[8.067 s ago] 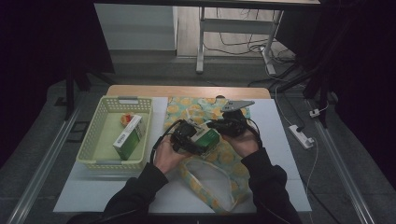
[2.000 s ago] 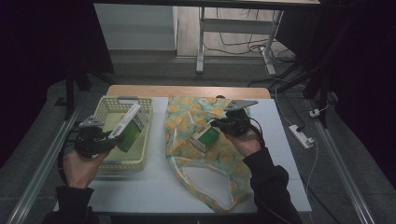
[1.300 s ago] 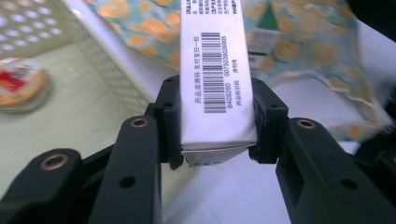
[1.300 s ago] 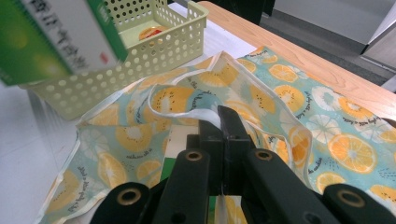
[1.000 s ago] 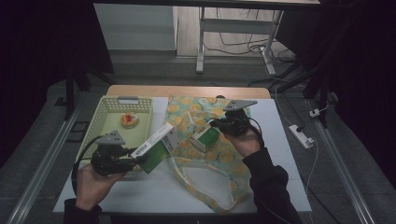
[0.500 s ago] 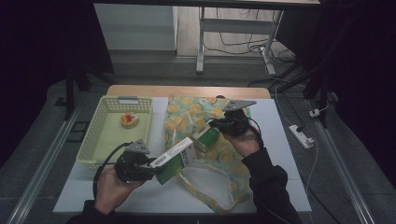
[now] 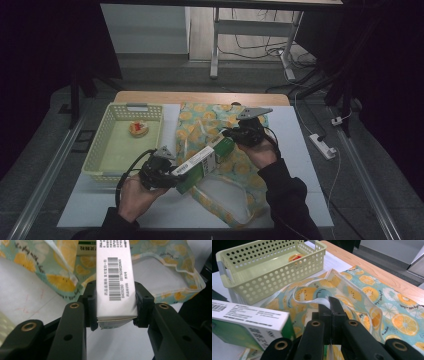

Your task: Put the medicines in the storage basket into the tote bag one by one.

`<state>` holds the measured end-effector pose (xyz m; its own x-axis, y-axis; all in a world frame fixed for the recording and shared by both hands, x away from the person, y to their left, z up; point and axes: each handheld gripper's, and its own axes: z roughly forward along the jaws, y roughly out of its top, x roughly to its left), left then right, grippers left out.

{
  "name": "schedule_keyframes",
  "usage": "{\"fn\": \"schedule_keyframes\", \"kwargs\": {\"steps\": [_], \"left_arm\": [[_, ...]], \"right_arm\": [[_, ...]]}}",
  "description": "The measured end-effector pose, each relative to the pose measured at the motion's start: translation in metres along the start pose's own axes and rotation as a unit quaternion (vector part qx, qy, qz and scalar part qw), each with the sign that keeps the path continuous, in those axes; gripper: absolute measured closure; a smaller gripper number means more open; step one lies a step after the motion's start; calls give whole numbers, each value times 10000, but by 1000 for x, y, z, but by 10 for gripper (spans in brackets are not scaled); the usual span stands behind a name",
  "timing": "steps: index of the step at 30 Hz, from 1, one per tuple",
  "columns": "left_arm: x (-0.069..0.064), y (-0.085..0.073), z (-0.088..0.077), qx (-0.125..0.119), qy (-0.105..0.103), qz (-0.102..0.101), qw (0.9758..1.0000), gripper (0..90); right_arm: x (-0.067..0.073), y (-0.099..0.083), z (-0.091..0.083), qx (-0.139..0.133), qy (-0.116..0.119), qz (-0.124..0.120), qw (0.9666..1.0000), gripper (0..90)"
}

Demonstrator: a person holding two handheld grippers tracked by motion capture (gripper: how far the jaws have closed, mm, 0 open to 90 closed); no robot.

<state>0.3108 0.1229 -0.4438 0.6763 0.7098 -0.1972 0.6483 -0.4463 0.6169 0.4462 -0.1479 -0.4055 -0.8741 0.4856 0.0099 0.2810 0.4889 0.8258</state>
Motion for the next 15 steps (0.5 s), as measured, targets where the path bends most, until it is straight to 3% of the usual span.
{"fn": "schedule_keyframes", "kwargs": {"steps": [15], "left_arm": [[4,16,19,115,26,-156,9998,618]], "right_arm": [[2,0,2,16,15,-9,10000,900]]}}
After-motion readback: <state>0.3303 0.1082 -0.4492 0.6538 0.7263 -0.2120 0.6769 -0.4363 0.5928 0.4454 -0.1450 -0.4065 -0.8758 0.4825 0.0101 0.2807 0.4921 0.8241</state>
